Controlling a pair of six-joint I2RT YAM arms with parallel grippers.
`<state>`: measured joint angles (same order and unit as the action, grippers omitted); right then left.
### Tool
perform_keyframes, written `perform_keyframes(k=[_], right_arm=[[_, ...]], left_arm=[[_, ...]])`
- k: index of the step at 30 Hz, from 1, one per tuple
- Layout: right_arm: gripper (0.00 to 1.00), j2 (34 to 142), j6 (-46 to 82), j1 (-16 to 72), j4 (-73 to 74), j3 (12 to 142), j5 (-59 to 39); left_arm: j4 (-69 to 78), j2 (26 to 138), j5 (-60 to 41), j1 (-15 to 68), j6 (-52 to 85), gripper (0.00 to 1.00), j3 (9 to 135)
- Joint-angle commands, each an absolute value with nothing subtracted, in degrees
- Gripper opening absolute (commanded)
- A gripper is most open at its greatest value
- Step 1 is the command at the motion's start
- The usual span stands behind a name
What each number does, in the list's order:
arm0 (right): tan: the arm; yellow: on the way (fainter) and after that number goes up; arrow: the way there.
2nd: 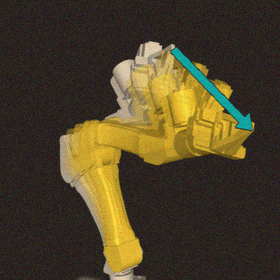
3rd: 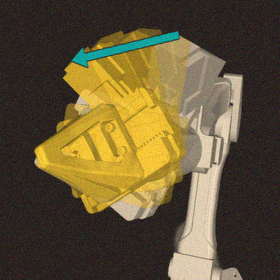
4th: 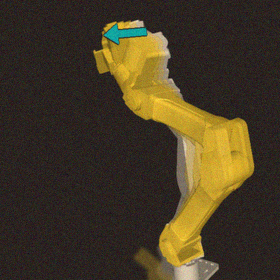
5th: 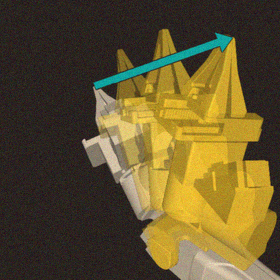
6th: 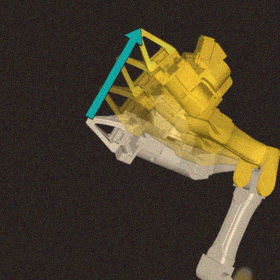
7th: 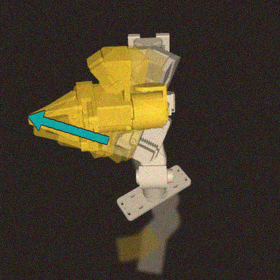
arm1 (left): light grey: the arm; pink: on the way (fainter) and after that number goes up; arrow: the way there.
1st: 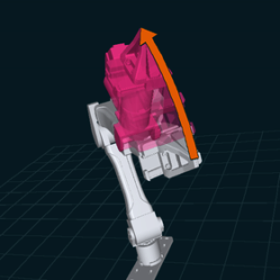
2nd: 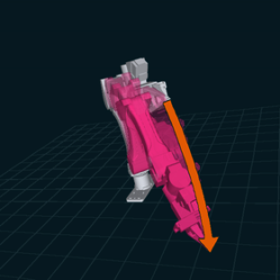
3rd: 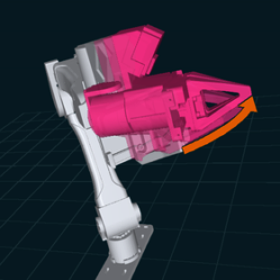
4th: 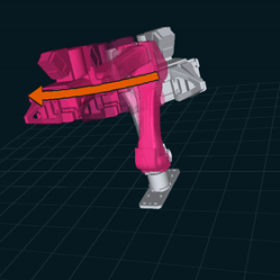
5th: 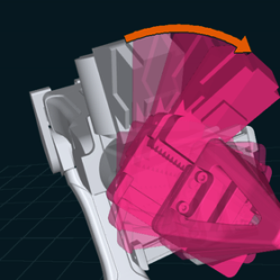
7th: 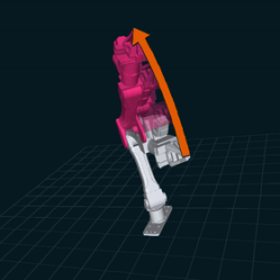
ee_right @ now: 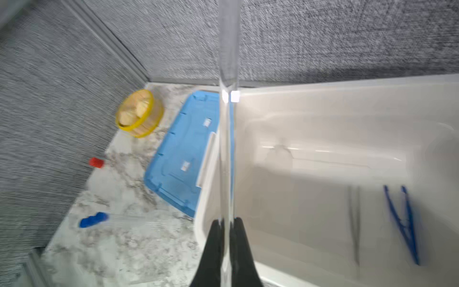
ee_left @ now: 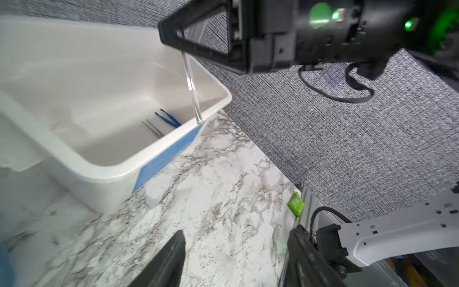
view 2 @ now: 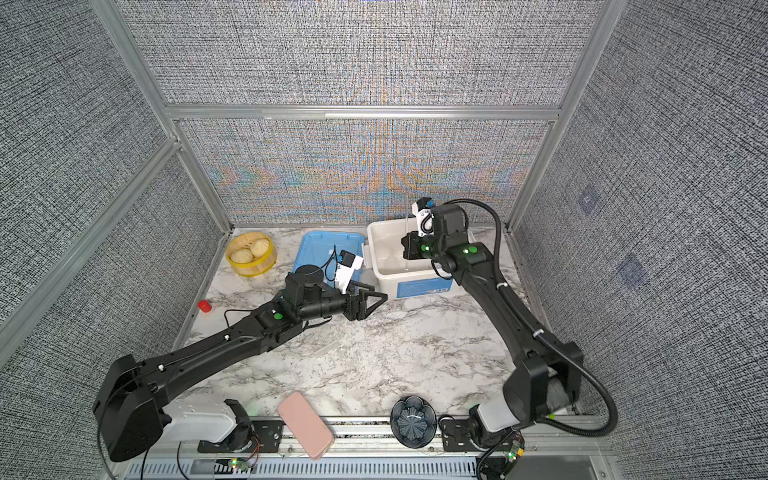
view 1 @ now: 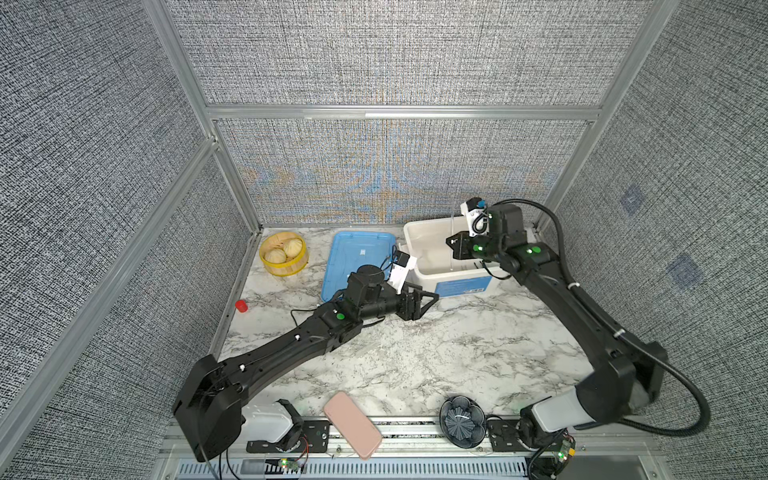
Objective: Organize the chemistry lab equipment
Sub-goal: 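Carry the rod over the bin with the right gripper while the left withdraws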
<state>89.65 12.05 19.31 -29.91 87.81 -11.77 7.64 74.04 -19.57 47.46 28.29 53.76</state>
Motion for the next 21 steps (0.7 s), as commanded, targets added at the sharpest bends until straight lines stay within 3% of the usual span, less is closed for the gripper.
perform_keyframes(k=[1,7,14,21], right_arm=[[0.00,94.8,4.6,18.9,-41.7,93.1,-5.2],[0.00,103.1,3.8,17.5,-45.7,101.0,-4.6],[0.00,111.3,2.9,16.2,-52.5,108.4,-3.2],[0.00,119.0,2.4,15.7,-58.8,116.3,-3.5]], left_arm=[[2.0,69.7,-8.6,46.9,25.9,0.78,51.9],[-5.2,58.6,7.0,46.0,25.2,0.95,47.5],[-18.0,51.4,22.7,44.9,24.9,0.99,48.7],[-15.0,44.5,25.1,44.0,24.2,0.99,44.0]])
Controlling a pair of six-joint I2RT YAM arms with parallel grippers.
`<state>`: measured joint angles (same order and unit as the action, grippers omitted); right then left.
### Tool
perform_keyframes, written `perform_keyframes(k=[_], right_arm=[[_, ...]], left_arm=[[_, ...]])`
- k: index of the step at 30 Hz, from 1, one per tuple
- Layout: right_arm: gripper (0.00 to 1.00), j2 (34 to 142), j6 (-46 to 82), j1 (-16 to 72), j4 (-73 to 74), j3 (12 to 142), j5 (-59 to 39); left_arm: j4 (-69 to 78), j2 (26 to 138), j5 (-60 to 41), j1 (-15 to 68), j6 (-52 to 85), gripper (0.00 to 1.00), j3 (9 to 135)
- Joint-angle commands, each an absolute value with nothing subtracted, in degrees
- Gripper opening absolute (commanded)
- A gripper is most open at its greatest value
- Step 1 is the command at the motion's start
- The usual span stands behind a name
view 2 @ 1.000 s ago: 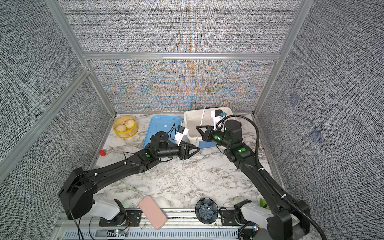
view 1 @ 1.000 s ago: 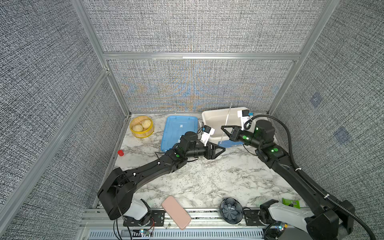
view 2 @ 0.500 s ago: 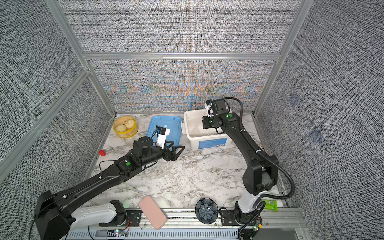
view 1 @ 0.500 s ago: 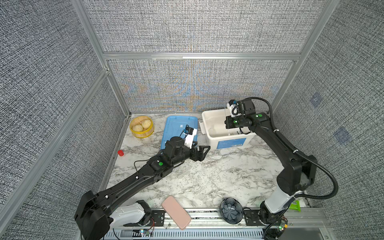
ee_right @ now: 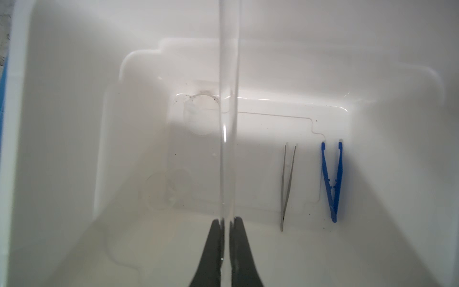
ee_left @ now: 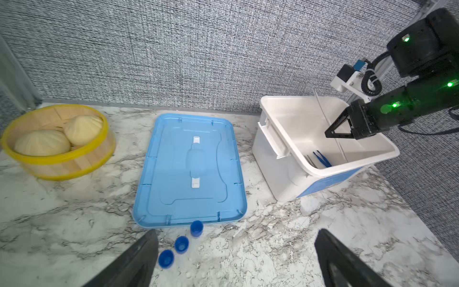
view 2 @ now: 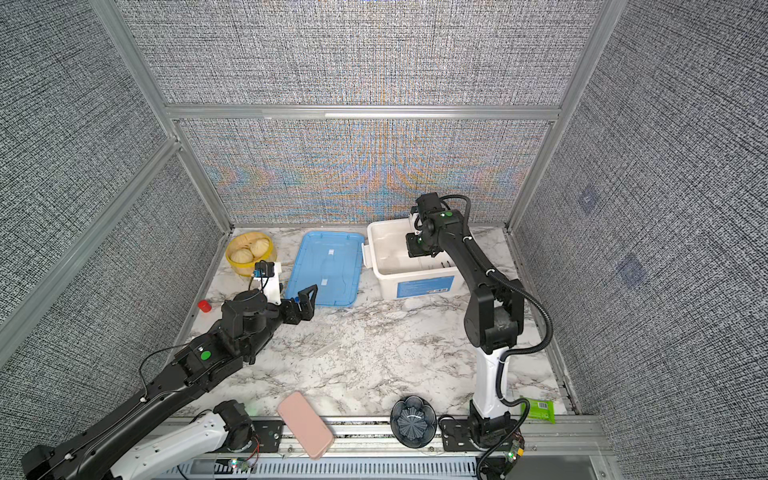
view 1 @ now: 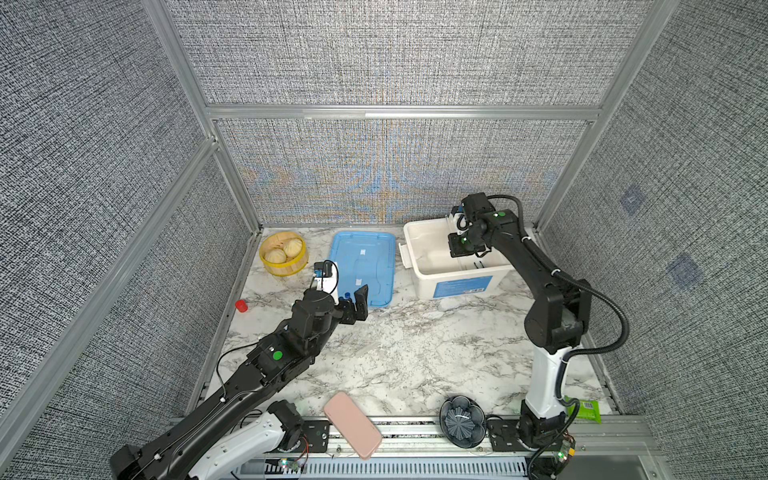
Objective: Organize the chemistry lab equipment
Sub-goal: 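Carry the rod over the bin with the right gripper while the left withdraws, then lower the glass rod into the white bin with the right gripper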
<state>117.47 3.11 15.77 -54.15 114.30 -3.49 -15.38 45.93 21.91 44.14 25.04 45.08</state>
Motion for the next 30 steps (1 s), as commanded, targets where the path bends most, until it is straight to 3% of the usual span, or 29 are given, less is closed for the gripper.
perform_keyframes(k=[1,14,30], right_arm=[[0.00,120.0,2.5,15.7,-59.1,116.8,-3.2],[0.00,125.3,3.4,15.8,-55.4,114.9,-2.0],[0.00,131.7,4.8,15.7,-49.6,112.0,-1.6]], left_arm=[[-14.8,43.8,25.5,43.9,24.2,0.99,43.5],[-21.3,42.2,34.5,43.4,27.0,0.99,44.3],[-19.1,43.1,37.1,42.8,27.5,0.99,44.1]])
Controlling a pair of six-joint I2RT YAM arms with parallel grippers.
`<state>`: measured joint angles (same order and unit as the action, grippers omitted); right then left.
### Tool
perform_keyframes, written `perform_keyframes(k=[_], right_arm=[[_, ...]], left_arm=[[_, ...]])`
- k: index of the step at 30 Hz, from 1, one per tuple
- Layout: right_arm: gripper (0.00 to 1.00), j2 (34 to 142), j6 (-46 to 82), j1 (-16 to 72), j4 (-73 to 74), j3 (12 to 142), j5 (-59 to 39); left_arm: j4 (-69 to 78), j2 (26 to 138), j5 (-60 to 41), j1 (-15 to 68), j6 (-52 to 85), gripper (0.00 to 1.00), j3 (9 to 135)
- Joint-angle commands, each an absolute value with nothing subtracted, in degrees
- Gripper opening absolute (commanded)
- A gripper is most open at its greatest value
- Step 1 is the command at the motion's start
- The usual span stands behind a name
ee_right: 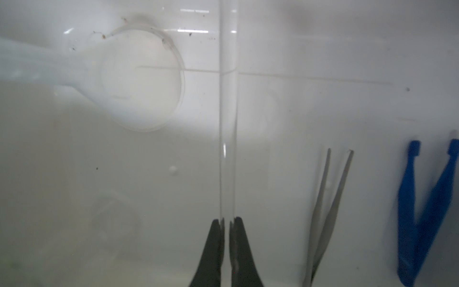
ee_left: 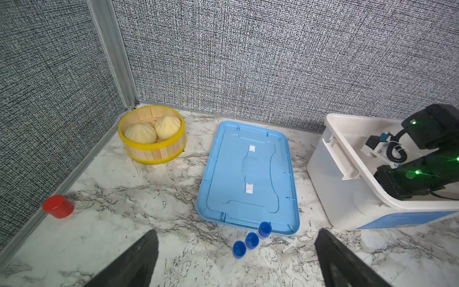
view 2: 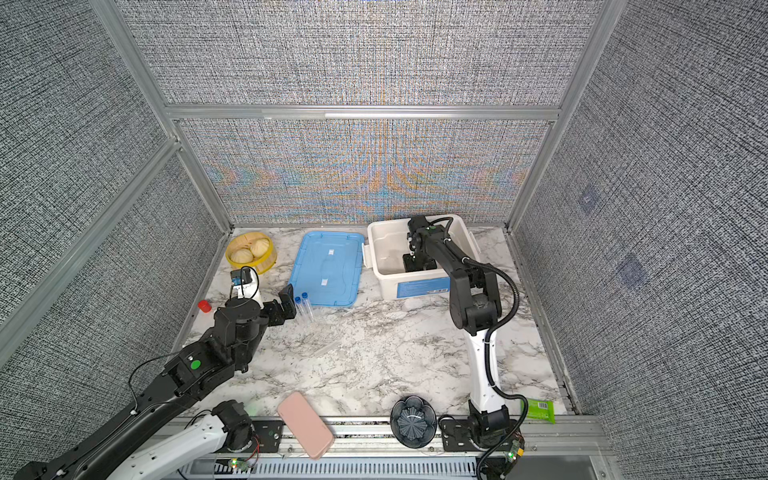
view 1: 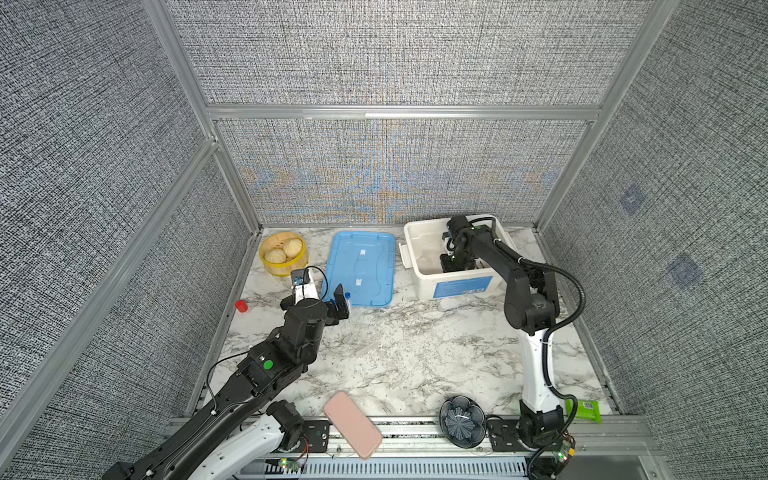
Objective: Organize the chemistry lab equipment
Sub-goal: 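Lower the glass rod into the white bin with the right gripper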
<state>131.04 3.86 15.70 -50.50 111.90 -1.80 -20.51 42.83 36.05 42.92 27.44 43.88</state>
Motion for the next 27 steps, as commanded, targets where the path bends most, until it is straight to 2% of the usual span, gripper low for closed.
perform_keyframes(k=[1,17,27], right_arm=[[0.00,132.2,4.9,15.7,-49.5,112.0,-1.3],[0.07,133.9,6.4,15.3,-46.2,110.8,-0.2],[0.18,133.3,5.9,15.0,-46.7,111.7,0.0]], left_arm=[[-19.0,43.3,37.1,42.8,27.5,0.99,44.1],[-18.9,44.7,38.7,42.7,26.8,0.99,44.2],[-18.5,45.2,38.8,42.7,26.2,0.99,44.8]])
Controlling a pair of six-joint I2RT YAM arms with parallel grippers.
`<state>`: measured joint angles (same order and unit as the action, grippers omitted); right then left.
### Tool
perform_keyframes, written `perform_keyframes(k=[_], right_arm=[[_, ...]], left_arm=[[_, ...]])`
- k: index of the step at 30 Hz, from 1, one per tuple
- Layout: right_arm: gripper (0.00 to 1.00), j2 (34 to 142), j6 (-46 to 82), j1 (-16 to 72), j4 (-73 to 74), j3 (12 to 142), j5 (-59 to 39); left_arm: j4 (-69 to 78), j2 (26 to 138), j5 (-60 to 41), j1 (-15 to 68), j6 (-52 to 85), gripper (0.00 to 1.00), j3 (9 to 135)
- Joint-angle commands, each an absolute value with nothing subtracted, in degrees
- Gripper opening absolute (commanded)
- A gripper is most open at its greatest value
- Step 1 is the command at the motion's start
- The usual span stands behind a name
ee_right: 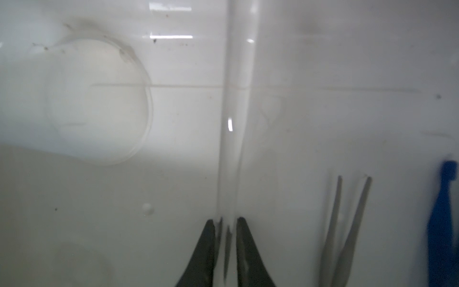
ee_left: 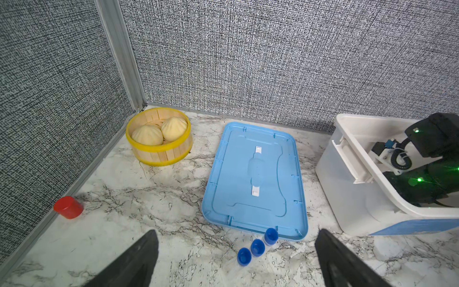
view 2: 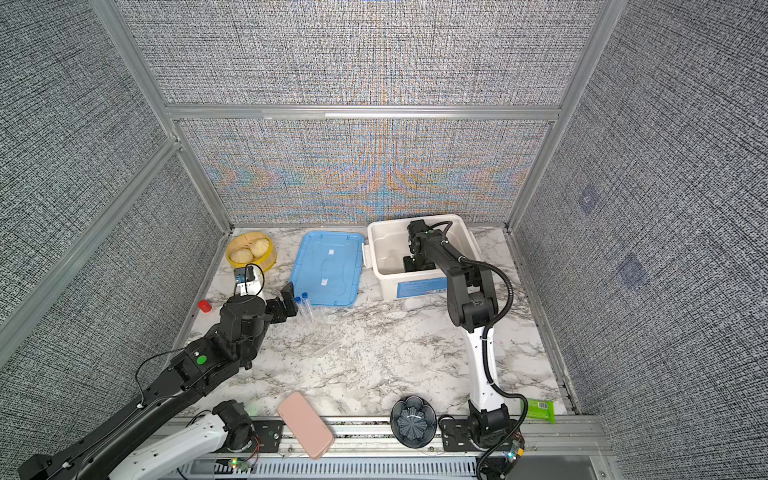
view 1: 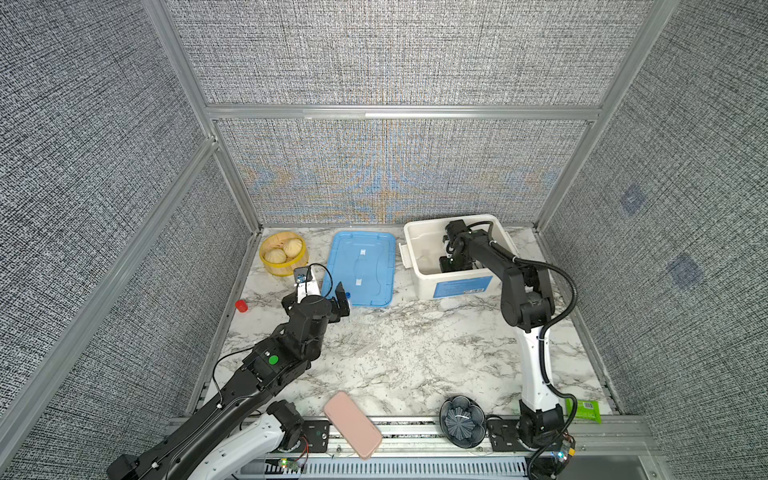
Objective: Organize the chemistry lab equipment
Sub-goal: 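Lower the glass rod into the white bin with the right gripper, then open the right gripper and raise it out of the bin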
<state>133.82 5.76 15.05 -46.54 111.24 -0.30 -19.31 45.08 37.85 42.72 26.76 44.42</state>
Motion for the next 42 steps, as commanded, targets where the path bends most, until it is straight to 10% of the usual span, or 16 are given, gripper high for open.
perform_keyframes(k=[1,9,42], right_arm=[[0.18,133.2,5.8,15.0,-47.3,112.2,-0.3],[0.38,129.6,5.1,14.8,-49.4,113.8,-0.2],[0.46,92.4,4.7,20.9,-34.8,94.2,-6.6]], left_arm=[[-18.5,45.2,38.7,42.7,26.2,0.99,44.9],[-20.0,45.3,38.3,42.6,26.3,0.99,46.4],[-29.6,58.6,9.9,10.4,35.4,0.99,55.7]])
